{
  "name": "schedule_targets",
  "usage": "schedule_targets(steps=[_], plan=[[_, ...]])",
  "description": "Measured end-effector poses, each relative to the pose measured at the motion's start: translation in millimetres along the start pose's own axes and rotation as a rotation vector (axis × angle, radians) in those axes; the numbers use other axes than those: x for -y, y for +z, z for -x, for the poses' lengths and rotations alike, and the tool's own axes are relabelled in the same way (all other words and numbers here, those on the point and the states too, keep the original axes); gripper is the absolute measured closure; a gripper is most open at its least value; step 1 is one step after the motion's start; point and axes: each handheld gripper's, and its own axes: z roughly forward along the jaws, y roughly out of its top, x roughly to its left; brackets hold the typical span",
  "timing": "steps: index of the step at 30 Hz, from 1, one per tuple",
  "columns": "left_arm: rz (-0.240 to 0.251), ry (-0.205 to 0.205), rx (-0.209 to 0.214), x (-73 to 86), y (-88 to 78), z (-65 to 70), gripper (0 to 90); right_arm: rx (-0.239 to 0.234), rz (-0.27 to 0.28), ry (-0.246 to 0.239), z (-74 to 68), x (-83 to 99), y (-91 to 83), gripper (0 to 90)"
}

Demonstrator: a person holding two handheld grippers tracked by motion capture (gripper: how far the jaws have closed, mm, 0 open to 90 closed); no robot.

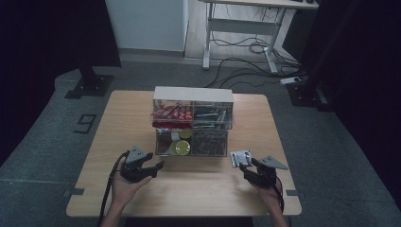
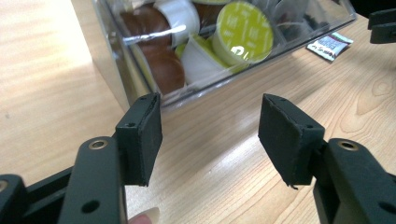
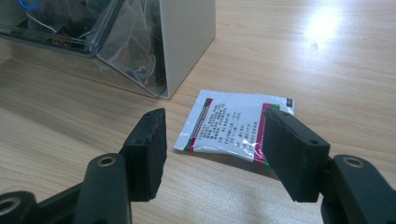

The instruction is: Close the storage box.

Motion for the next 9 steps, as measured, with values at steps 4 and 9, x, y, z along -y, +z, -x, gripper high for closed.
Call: schedule_targets(steps=[4,9], plan=[[0.006,-0.001,0.002,-0.8,1.2,0.8,39.4,-0.003,0.0,0.0,-0.5,0.1,1.2,39.9],[0.01,-0.006,0.004,0.4,3.4,4.2,39.1,-0.012,0.006,-0.015,-3.9,-1.2,1.0,39.7]])
